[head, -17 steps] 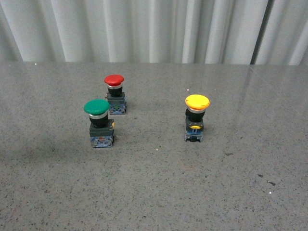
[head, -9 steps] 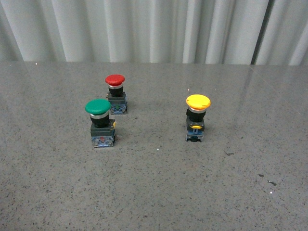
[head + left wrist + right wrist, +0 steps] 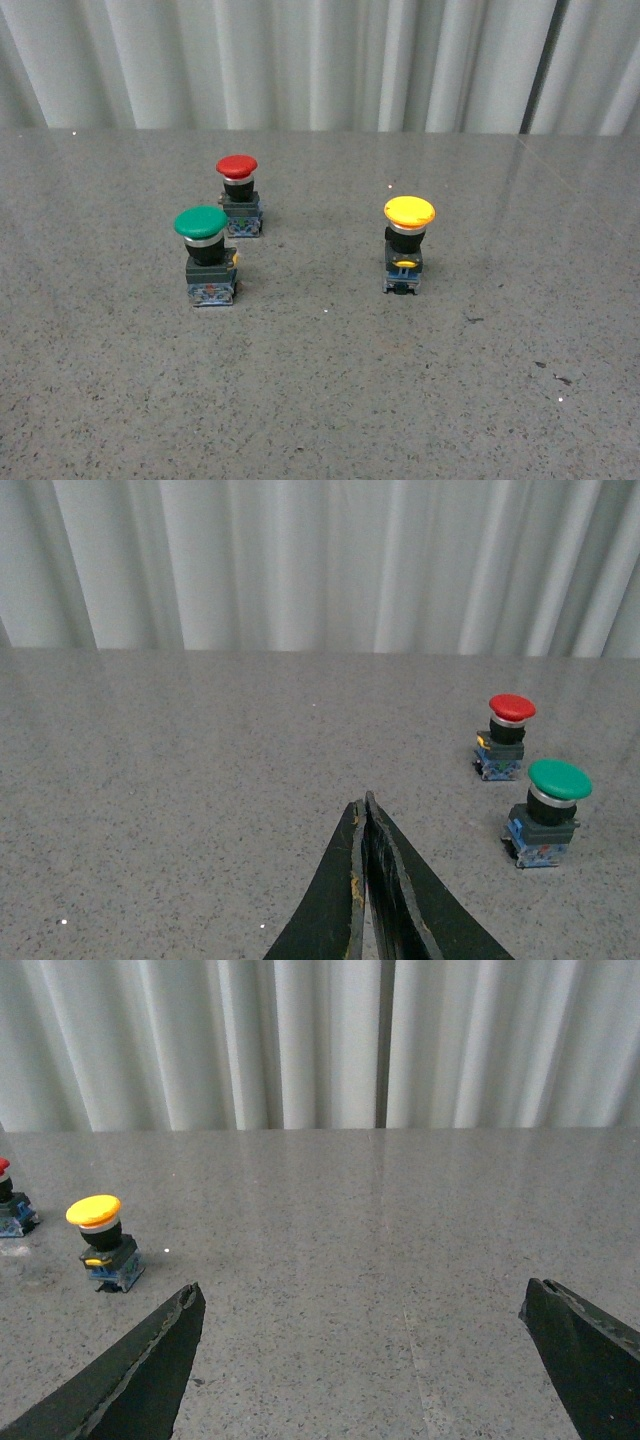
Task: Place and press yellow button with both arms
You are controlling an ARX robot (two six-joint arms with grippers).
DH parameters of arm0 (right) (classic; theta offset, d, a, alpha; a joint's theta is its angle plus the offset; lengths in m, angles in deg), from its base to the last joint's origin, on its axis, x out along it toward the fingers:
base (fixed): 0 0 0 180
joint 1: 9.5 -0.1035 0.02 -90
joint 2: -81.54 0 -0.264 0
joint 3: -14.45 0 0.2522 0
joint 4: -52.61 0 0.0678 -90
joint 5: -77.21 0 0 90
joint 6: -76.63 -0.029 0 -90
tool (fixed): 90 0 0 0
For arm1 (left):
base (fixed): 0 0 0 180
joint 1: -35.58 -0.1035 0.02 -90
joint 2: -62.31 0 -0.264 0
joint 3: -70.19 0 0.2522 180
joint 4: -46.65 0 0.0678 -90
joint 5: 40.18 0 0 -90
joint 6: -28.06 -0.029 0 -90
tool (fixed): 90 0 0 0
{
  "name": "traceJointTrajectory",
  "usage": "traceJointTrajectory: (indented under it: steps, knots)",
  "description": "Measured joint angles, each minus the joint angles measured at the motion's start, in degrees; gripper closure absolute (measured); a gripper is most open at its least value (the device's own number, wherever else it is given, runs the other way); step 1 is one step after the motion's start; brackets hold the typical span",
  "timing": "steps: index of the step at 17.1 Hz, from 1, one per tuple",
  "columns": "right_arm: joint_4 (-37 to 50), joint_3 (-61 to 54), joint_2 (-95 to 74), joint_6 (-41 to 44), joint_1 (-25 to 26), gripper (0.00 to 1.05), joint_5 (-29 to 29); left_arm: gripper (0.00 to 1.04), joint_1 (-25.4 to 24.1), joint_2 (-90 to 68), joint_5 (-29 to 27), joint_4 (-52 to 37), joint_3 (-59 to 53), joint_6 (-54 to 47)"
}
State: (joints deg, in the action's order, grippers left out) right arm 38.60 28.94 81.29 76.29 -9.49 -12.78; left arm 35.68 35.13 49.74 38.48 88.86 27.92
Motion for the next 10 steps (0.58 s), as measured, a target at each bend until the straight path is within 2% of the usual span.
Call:
traceJointTrajectory:
  steps: [5, 8, 10]
  knots:
    - [0.00, 0.00, 0.00, 0.00, 0.00, 0.07, 0.00, 1.03, 0.00, 5.11, -0.02, 3.21, -1.88, 0.00]
    - [0.00, 0.00, 0.00, 0.00, 0.00, 0.07, 0.02, 1.03, 0.00, 15.54, 0.04, 10.36, -4.11, -0.02]
    - [0.02, 0.00, 0.00, 0.00, 0.00, 0.07, 0.02, 1.03, 0.00, 16.79, 0.04, 11.58, -4.11, -0.02]
